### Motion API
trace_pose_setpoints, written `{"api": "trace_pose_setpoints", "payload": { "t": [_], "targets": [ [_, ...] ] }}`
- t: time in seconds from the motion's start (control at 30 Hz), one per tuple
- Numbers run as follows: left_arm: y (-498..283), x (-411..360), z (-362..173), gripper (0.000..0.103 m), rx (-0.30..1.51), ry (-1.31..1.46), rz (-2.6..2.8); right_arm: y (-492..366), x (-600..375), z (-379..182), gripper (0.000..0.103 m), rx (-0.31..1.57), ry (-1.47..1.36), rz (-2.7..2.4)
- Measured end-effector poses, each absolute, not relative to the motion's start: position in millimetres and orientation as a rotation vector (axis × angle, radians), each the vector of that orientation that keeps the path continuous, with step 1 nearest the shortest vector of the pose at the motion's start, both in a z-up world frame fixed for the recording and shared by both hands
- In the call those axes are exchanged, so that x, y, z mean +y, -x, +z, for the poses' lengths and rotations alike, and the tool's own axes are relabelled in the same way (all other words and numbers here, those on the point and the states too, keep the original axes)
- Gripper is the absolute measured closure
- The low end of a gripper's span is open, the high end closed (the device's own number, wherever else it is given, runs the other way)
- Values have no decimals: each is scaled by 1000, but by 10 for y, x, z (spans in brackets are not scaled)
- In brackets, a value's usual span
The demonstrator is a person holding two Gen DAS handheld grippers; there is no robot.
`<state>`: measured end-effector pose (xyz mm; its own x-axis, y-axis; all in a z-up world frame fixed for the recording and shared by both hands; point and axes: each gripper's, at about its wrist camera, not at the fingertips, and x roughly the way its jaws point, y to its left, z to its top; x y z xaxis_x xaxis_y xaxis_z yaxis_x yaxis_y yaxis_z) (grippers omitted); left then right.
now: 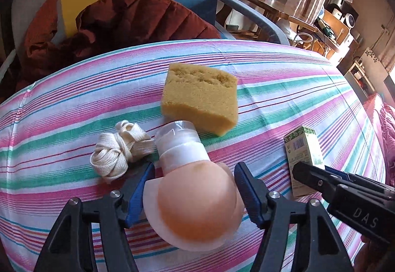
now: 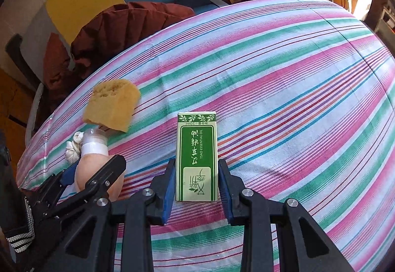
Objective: Organize objects
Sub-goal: 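Grasp the pink puff with the left gripper while the right gripper grasps the green box, then release the pink puff into the tray with the left gripper while the right holds the box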
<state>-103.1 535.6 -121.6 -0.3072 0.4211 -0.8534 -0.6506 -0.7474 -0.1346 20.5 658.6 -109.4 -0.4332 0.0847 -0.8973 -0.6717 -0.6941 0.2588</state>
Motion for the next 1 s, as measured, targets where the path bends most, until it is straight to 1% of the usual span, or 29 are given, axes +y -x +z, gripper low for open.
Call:
{"api": "trace_pose_setpoints", "payload": {
  "t": [0.1,0.13,0.17,0.23,0.37,0.5,0.73,0.87,1.0],
  "targets": [
    [873,5294,-1245,41,386,1155,2086,-175,6574,-1092,71,840,1302,2169],
    [803,5263,-1254,47,414,1119,2080,-180,6566,-1086,71,843,1303,2174],
    [724,5225,-1268,48,448,1080,2084,-172,6561,-1086,71,847,1303,2180],
    [598,5096,-1271,52,445,1036,2070,-159,6541,-1073,71,858,1304,2201],
    [530,4768,-1246,53,332,1061,2067,-110,6483,-1065,71,857,1316,2233],
    [398,4544,-1242,53,335,1040,2060,-84,6418,-1084,71,903,1331,2268],
    [265,4223,-1222,53,304,1026,2084,-19,6206,-1074,71,878,1377,2346],
    [225,4053,-1205,53,269,1027,2094,67,6001,-1074,71,794,1429,2409],
    [187,3846,-1196,53,222,1031,2104,154,5764,-1088,71,831,1480,2527]
  ]
}}
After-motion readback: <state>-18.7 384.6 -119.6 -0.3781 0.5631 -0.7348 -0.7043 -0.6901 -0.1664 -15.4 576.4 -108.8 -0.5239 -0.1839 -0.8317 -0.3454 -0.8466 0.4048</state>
